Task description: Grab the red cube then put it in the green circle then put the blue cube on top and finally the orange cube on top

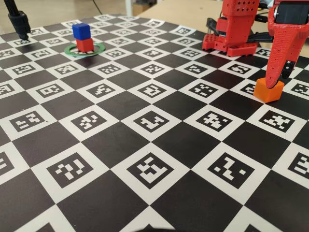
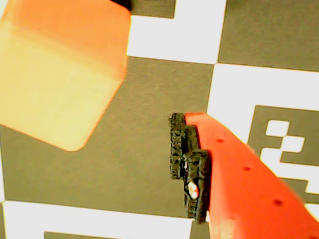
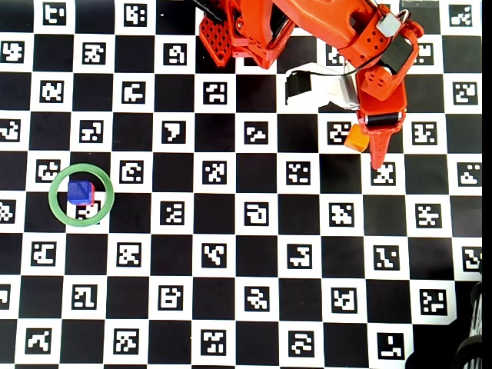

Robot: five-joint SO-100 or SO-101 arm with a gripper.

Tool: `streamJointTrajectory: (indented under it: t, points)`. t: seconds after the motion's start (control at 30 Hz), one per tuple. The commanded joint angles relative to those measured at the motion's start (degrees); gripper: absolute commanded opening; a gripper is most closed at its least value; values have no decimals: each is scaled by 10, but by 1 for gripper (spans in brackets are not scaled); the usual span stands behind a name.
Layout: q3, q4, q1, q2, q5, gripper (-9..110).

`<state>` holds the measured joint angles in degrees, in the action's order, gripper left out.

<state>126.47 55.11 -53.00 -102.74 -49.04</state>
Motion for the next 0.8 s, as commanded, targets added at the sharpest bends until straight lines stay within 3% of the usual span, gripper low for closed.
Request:
streamJointTrajectory:
  t: [0.0, 0.77]
  points:
    - [-4, -11, 6, -42, 7, 47]
    - [-5, -53, 19, 42, -9, 46]
